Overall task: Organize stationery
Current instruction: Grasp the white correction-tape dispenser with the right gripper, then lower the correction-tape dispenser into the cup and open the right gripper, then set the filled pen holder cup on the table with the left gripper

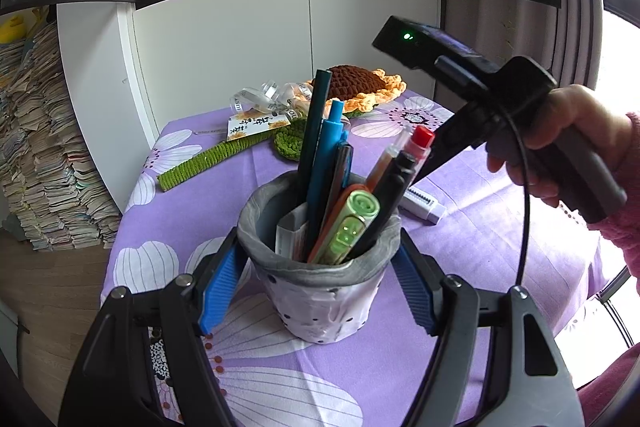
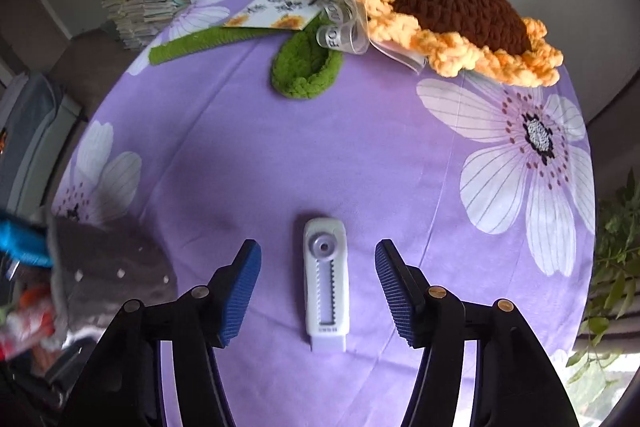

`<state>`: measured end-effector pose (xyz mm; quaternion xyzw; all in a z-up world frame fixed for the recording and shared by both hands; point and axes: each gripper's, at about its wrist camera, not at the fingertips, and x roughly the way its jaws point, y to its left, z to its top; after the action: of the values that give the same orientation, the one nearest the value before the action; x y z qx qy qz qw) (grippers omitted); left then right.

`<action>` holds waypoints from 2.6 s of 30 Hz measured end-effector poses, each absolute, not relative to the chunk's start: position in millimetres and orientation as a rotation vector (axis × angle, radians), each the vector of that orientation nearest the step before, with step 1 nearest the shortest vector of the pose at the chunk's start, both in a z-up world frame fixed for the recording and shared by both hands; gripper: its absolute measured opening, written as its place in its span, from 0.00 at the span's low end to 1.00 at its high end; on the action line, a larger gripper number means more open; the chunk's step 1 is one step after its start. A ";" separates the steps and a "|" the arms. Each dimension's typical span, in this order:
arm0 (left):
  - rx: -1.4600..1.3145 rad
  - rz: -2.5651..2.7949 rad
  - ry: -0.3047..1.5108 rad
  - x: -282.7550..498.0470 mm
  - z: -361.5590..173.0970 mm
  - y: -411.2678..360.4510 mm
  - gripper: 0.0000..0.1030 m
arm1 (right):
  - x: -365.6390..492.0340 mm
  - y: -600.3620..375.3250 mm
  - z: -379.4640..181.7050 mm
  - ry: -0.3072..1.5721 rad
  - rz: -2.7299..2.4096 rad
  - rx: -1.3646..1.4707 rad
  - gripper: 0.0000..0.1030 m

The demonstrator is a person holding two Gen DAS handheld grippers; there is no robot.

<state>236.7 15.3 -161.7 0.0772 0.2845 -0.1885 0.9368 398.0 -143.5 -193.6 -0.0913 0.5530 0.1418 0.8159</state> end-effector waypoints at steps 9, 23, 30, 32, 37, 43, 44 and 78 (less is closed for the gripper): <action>0.157 -0.390 0.577 237.4 -162.9 15.7 0.70 | 405.6 -131.5 -201.4 1.195 0.286 -0.261 0.26; 0.158 -0.387 0.575 236.0 -164.4 15.4 0.70 | 333.8 -148.8 -115.5 0.916 0.369 -0.115 0.25; 0.158 -0.389 0.574 236.0 -164.0 16.0 0.70 | 299.6 -139.4 -60.4 0.761 0.485 -0.095 0.25; 0.159 -0.389 0.574 236.0 -164.0 16.0 0.70 | 289.4 -132.9 -47.9 0.736 0.557 -0.089 0.25; 0.159 -0.388 0.573 236.0 -163.9 16.0 0.70 | 271.6 -112.4 -30.4 0.682 0.687 -0.100 0.25; 0.159 -0.389 0.572 236.5 -163.3 16.9 0.70 | 280.0 -85.8 -53.9 0.736 0.746 -0.133 0.25; 0.160 -0.390 0.572 236.6 -163.4 17.0 0.70 | 283.3 -82.1 -61.5 0.756 0.748 -0.137 0.25; 0.193 -0.385 0.556 233.5 -162.8 12.4 0.79 | 265.5 -164.5 -105.1 0.811 0.585 0.113 0.51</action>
<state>233.5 12.4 -162.8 0.0945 0.2724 -0.1884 0.9388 265.5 -164.5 -105.1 0.0544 0.3886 0.2801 0.8761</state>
